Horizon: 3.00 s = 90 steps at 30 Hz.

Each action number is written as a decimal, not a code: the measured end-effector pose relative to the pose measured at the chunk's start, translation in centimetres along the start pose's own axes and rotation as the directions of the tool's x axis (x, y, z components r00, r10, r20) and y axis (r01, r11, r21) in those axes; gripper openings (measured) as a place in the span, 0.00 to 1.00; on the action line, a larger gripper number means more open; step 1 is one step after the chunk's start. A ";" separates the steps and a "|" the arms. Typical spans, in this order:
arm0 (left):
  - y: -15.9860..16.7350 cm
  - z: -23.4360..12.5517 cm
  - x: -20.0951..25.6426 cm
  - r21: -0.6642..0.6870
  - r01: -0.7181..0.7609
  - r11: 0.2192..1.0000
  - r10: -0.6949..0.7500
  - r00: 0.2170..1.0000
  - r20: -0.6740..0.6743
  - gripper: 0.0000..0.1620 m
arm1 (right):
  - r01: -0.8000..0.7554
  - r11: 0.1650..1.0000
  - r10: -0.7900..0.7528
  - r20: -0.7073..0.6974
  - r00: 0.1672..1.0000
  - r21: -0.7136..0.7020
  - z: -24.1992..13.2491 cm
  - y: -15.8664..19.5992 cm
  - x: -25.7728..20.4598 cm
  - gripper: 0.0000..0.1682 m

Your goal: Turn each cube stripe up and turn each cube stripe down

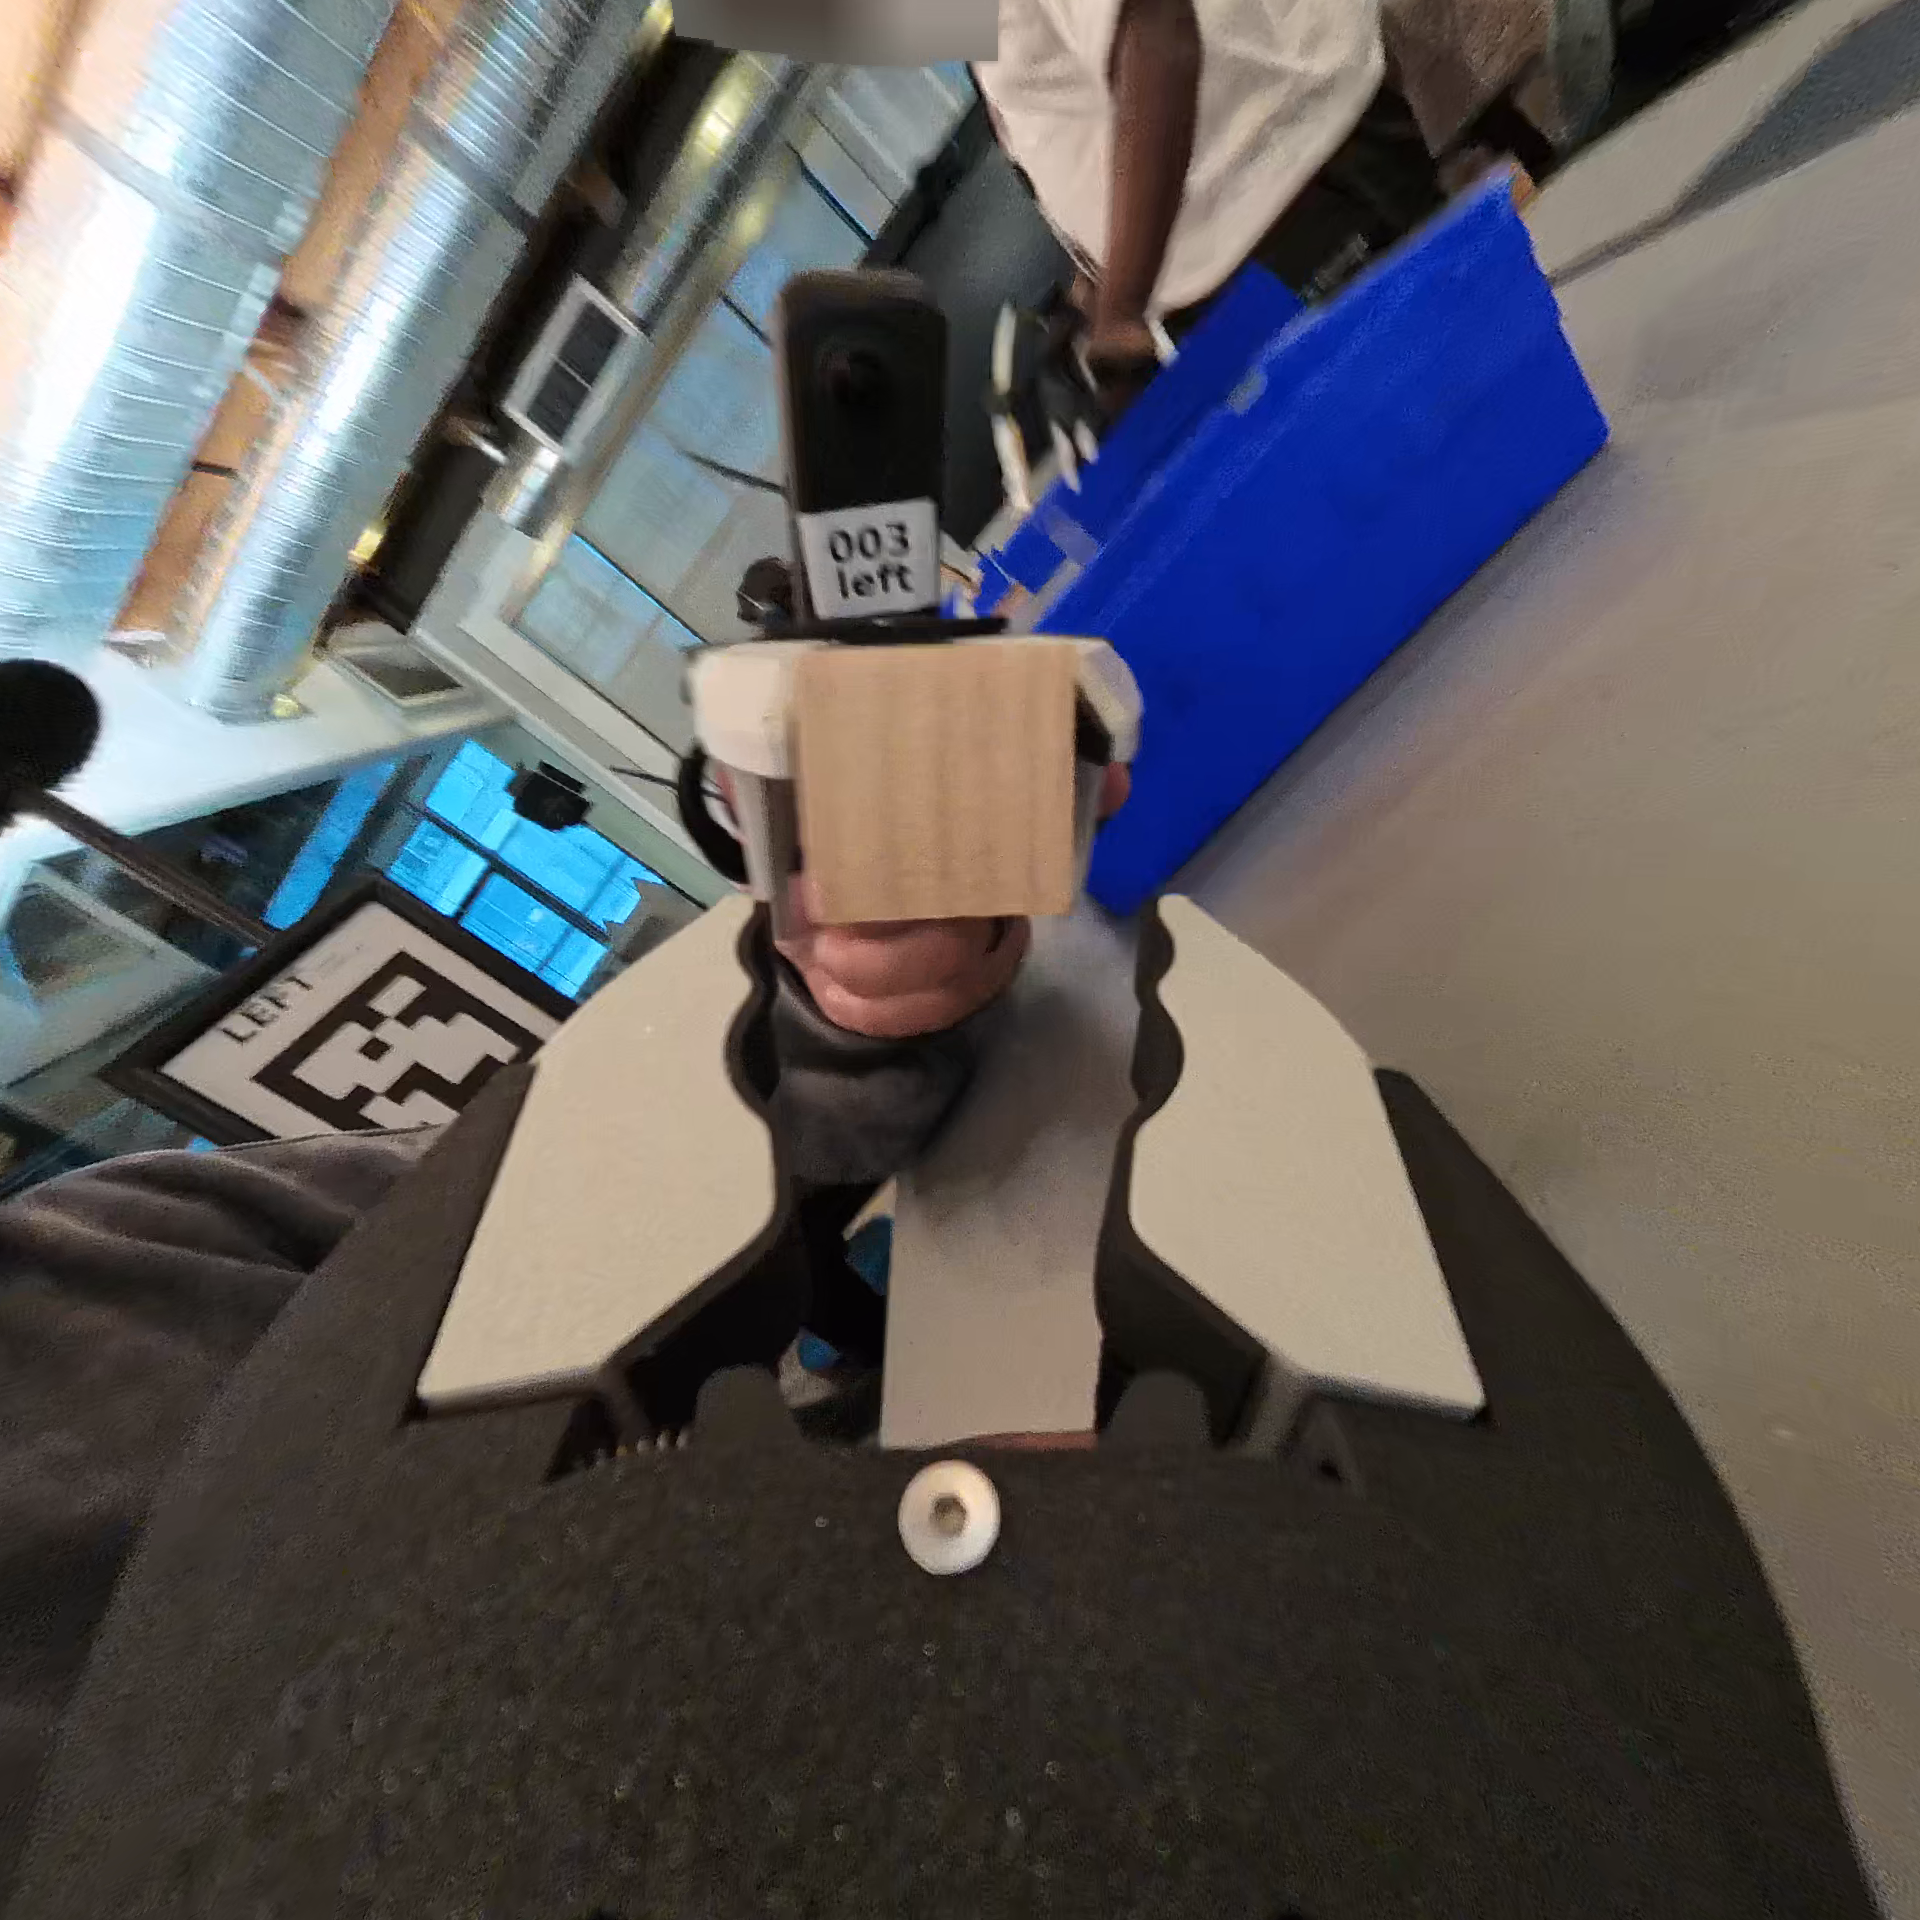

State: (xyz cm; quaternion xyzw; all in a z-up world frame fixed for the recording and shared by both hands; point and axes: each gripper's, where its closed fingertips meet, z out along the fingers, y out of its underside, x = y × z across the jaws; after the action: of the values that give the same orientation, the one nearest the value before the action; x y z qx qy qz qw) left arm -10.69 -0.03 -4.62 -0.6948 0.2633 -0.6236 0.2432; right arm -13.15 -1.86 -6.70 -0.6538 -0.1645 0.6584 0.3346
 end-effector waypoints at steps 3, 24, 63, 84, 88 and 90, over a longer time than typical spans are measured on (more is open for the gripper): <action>0.7 0.2 -0.8 -0.010 0.022 1.000 -0.022 1.000 0.007 0.27 | -0.006 1.000 0.007 -0.037 0.999 0.016 -0.1 0.2 1.1 0.36; 8.8 -8.3 0.4 -0.007 -0.377 0.926 0.348 0.848 0.399 0.47 | 0.391 0.917 -0.346 -0.655 0.672 -0.083 -18.4 -12.7 -5.5 0.27; 11.5 -6.3 -0.4 -0.185 -0.385 0.904 0.427 0.807 0.407 0.46 | 0.582 0.813 -0.479 -0.582 0.657 -0.012 -13.8 -8.0 -5.7 0.34; -2.0 -26.3 -10.4 -0.854 -0.305 0.421 0.849 0.463 0.254 0.45 | 0.312 0.948 -0.315 -0.339 0.886 -0.066 -5.6 3.5 -0.5 0.28; -2.4 -26.5 -16.9 -0.917 -0.144 0.371 0.794 0.562 0.234 0.47 | 0.353 0.930 -0.366 -0.367 0.855 -0.106 -5.8 3.6 0.0 0.27; -2.6 -26.5 -19.2 -0.945 -0.101 0.312 0.815 0.540 0.211 0.45 | 0.344 0.932 -0.361 -0.371 0.856 -0.114 -5.9 3.8 0.6 0.26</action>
State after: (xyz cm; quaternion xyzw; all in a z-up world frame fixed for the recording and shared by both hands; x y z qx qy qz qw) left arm -38.50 14.55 -14.32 -0.7660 0.6306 0.0058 0.1249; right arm -8.19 -5.51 -10.12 -0.7364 -0.2263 0.4406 0.4609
